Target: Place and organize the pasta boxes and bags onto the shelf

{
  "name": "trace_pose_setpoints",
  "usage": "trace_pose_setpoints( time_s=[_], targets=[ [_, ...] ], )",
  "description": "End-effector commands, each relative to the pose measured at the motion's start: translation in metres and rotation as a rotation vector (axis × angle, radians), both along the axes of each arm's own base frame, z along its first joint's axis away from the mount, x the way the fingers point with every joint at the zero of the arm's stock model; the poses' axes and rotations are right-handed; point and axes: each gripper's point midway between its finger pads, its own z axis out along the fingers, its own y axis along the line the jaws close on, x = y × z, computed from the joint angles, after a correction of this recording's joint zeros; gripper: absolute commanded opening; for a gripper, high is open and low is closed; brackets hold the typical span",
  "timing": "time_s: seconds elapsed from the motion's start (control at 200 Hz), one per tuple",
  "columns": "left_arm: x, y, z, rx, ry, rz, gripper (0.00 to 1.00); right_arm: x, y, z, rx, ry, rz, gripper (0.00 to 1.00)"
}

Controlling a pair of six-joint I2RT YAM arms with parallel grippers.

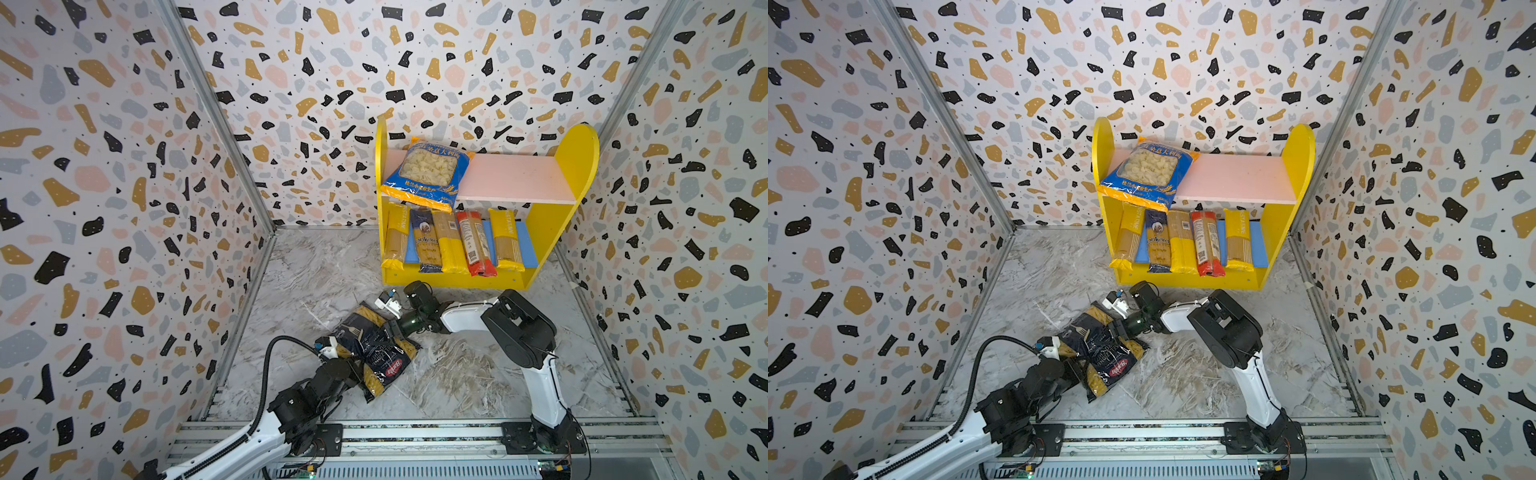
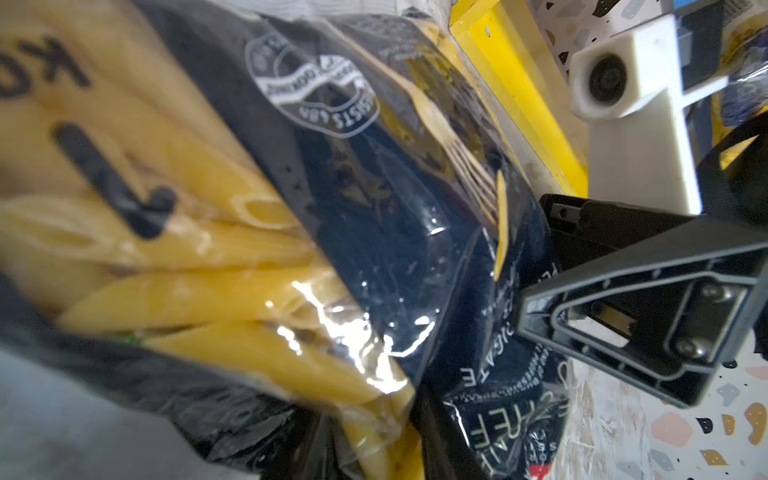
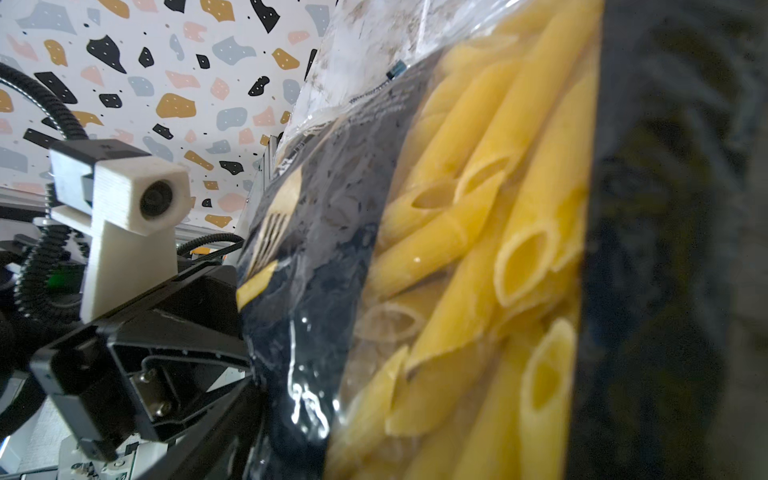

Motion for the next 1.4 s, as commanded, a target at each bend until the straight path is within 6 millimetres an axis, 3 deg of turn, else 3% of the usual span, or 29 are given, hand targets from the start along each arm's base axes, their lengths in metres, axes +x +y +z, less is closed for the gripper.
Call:
trace_pose_setpoints(
  time_s=[0.0,0.205,0.5,0.651,0.926,1.131,1.396],
  targets=[
    [-0.016,0.012,-0.033,0.080,0.075,-0.028,0.35,-0.080,-0.006,-0.026,-0.082,0.204,0.188,0.90],
    [-0.016,0.013,-0.031,0.088,0.073,-0.034,0.35,-0.109,-0.020,-0.026,-0.097,0.222,0.243,0.90],
    [-0.015,0.012,-0.022,0.077,0.056,-0.033,0.36,-0.116,-0.018,-0.019,-0.060,0.243,0.266,0.86],
    [-0.015,0.013,-0.017,0.088,0.051,-0.036,0.39,-0.114,-0.012,-0.015,-0.050,0.235,0.252,0.79],
    [-0.014,0.012,-0.013,0.091,0.048,-0.042,0.48,-0.101,-0.013,-0.010,-0.062,0.167,0.148,0.46],
    [-0.013,0.014,-0.004,0.099,0.034,-0.040,0.54,-0.090,-0.017,-0.004,-0.083,0.121,0.094,0.39],
    [-0.013,0.026,0.015,0.119,0.005,-0.004,0.70,-0.085,-0.023,0.002,-0.079,0.105,0.059,0.35]
  ],
)
